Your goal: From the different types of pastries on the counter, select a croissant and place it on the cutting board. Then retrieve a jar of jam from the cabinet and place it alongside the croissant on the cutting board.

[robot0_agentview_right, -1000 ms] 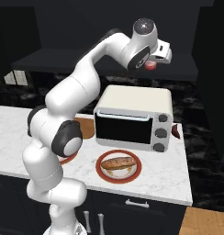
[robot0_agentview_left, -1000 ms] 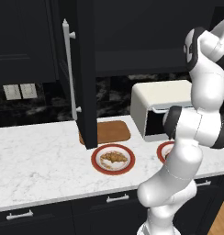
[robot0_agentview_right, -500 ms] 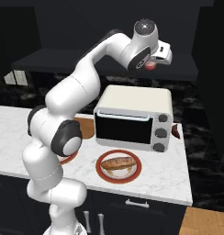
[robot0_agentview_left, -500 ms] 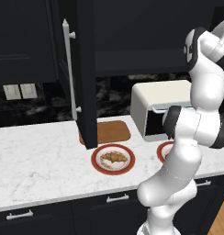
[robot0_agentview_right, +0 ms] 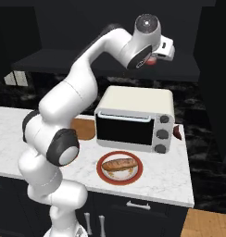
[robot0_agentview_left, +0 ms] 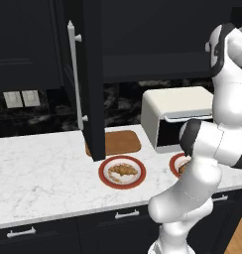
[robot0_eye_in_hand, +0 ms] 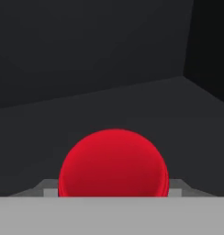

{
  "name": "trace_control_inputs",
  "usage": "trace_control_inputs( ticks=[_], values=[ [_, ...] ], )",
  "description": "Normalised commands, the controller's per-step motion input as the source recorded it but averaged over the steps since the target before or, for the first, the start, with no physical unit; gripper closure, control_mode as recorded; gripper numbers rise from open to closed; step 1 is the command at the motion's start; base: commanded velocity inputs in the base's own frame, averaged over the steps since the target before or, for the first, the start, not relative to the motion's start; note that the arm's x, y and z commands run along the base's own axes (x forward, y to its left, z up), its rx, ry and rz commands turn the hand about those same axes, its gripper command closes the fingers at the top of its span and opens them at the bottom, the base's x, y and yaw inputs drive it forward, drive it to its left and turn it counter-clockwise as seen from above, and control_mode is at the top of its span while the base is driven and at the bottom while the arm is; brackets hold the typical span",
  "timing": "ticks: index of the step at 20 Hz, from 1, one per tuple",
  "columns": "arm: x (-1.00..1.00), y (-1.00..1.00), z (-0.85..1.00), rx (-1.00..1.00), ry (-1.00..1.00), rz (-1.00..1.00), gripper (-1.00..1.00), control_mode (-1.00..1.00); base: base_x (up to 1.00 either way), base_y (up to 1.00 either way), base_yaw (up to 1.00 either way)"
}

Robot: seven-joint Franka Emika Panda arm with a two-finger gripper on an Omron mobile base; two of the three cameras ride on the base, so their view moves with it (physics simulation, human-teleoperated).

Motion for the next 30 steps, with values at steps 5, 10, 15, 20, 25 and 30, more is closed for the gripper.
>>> trace_control_inputs(
  ticks=[5,10,15,20,25,30],
  values=[
    [-1.00,0.06,-0.67,0.00,-0.50,0.00,1.00,-1.00,0.00,0.00,0.00],
    [-0.41,0.44,-0.36,0.06,-0.17,0.00,1.00,-1.00,0.00,0.00,0.00],
    [-0.29,0.80,-0.15,0.02,-0.06,0.00,1.00,-1.00,0.00,0.00,0.00],
    [-0.93,1.00,-0.66,-0.03,0.00,-0.05,1.00,-1.00,0.00,0.00,0.00],
    [-0.74,0.97,-0.49,0.00,0.00,-0.05,1.00,-1.00,0.00,0.00,0.00],
    [-0.01,0.81,-0.08,0.06,0.02,0.00,1.00,-1.00,0.00,0.00,0.00]
  ],
)
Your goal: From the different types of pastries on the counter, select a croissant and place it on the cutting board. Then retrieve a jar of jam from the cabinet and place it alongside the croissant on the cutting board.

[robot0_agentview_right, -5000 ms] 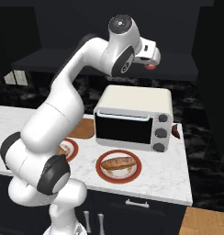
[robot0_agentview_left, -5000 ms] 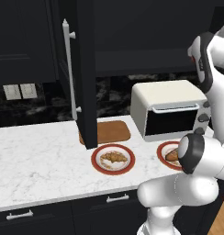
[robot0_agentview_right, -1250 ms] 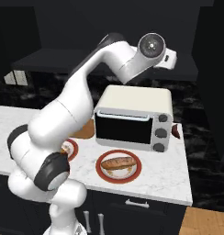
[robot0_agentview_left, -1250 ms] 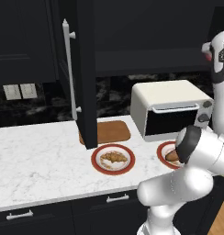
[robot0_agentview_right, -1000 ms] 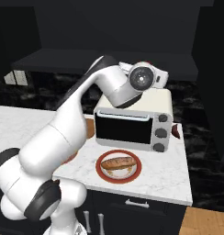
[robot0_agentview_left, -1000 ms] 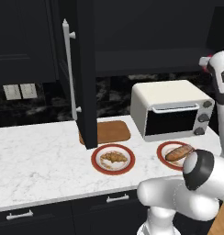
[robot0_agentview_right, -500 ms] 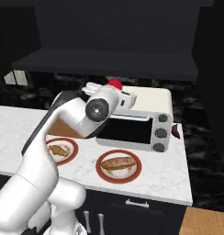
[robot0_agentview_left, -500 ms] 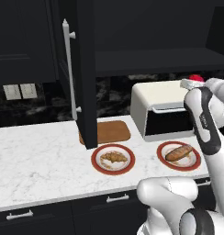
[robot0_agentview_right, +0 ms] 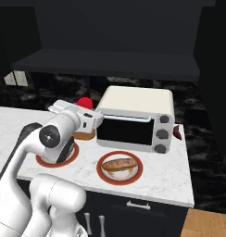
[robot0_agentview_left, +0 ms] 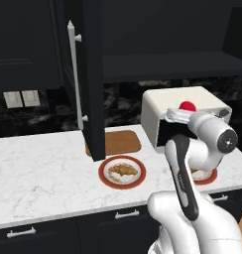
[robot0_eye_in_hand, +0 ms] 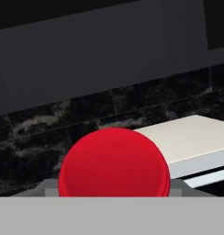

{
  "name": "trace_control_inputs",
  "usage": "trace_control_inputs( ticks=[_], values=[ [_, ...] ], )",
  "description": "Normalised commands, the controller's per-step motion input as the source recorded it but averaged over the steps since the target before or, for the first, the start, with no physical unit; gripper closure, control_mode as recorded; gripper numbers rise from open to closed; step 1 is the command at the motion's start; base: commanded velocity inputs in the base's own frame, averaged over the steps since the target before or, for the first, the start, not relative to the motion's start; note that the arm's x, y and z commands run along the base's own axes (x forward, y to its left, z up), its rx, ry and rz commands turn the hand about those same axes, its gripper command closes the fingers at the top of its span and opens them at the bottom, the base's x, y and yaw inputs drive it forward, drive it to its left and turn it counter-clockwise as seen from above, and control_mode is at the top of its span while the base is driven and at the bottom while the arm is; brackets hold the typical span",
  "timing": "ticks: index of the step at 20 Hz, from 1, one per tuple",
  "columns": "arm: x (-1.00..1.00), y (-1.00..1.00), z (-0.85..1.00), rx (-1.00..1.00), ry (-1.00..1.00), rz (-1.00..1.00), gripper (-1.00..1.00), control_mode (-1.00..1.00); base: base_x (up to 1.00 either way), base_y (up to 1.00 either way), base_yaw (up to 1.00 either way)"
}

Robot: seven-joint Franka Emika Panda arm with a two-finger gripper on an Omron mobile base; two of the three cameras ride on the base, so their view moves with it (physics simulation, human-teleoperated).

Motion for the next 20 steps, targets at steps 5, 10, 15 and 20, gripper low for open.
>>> trace_control_inputs(
  ticks=[5,10,15,20],
  values=[
    [-0.02,0.99,0.00,0.09,0.10,0.00,1.00,-1.00,0.00,0.00,0.00],
    [-0.03,0.99,-0.17,0.07,0.10,0.01,1.00,-1.00,0.00,0.00,0.00],
    [0.01,0.71,-0.21,0.11,0.11,0.02,1.00,-1.00,0.00,0.00,0.00],
    [0.43,0.13,-0.14,0.21,0.33,0.15,1.00,-1.00,0.00,0.00,0.00]
  ],
)
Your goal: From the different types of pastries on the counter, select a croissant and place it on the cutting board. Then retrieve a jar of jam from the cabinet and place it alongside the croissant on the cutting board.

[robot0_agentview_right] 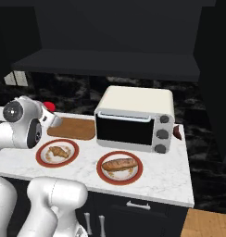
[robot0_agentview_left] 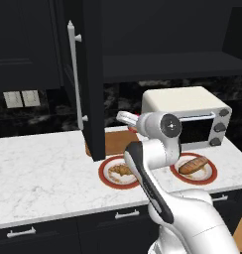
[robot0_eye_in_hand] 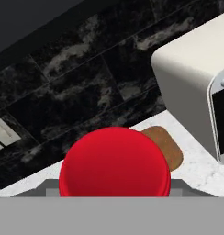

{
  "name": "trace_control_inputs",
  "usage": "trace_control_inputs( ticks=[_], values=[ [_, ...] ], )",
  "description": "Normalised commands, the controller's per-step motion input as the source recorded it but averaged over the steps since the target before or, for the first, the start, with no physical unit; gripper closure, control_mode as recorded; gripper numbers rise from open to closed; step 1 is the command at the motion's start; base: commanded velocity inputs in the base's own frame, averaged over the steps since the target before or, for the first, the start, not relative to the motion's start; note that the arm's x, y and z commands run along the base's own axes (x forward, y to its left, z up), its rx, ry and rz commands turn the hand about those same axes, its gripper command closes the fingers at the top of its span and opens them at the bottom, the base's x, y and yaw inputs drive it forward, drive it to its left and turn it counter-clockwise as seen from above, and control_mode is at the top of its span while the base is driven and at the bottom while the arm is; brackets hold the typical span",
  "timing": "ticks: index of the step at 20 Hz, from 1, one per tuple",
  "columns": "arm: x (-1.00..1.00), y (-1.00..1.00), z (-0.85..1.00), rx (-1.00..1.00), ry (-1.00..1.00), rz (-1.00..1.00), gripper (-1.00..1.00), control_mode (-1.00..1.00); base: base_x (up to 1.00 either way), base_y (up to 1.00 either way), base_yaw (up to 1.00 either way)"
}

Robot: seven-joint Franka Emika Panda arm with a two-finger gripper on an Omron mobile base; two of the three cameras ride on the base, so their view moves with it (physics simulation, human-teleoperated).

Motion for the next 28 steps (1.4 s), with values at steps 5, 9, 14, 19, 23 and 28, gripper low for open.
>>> trace_control_inputs(
  ticks=[5,9,14,19,23,28],
  values=[
    [0.15,0.12,-0.11,0.14,0.04,0.00,1.00,-1.00,0.00,0.00,0.00],
    [0.04,0.37,-0.63,0.04,0.16,0.00,1.00,-1.00,0.00,0.00,0.00],
    [0.05,0.27,-0.48,0.07,0.17,0.00,1.00,-1.00,0.00,0.00,0.00],
    [0.24,0.00,0.00,0.06,0.01,0.00,1.00,-1.00,0.00,0.00,0.00],
    [0.16,-0.02,0.00,0.00,0.01,0.01,1.00,-1.00,0.00,0.00,0.00],
    [0.24,-0.08,-0.23,-0.03,0.09,0.02,1.00,-1.00,0.00,0.00,0.00]
  ],
)
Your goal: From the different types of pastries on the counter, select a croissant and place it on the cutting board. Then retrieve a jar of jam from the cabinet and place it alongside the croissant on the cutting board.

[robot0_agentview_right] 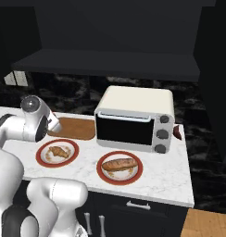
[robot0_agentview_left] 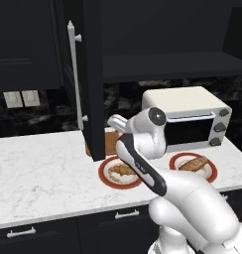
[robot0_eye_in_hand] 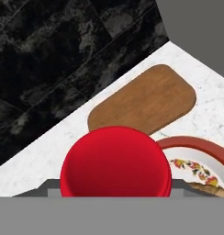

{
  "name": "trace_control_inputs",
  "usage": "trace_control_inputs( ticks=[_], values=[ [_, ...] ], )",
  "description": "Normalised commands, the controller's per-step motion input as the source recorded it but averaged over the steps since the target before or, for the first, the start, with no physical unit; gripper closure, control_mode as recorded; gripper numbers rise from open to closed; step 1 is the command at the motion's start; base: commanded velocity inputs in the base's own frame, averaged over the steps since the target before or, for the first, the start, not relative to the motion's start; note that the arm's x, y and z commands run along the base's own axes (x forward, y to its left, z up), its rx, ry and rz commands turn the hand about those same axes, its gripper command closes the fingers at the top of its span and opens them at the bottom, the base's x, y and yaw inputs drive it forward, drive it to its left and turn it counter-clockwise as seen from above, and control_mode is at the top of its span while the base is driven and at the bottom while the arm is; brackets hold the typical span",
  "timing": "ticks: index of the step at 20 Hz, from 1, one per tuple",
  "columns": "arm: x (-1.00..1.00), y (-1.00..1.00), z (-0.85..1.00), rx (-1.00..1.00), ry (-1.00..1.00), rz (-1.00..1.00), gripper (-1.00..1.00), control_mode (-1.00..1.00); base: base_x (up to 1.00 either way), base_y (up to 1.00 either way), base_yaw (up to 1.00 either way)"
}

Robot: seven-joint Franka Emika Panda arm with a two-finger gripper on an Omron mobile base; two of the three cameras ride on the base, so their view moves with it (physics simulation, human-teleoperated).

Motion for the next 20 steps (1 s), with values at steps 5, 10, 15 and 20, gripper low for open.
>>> trace_control_inputs(
  ticks=[5,10,15,20],
  values=[
    [0.05,0.10,-0.27,-0.02,0.04,0.00,1.00,-1.00,0.00,0.00,0.00],
    [0.04,0.38,-0.63,-0.19,0.03,0.00,1.00,-1.00,0.00,0.00,0.00],
    [0.20,0.06,-0.03,0.00,0.00,0.00,1.00,-1.00,0.00,0.00,0.00],
    [0.42,-0.02,0.00,0.01,0.00,0.00,1.00,-1.00,0.00,0.00,0.00]
  ],
)
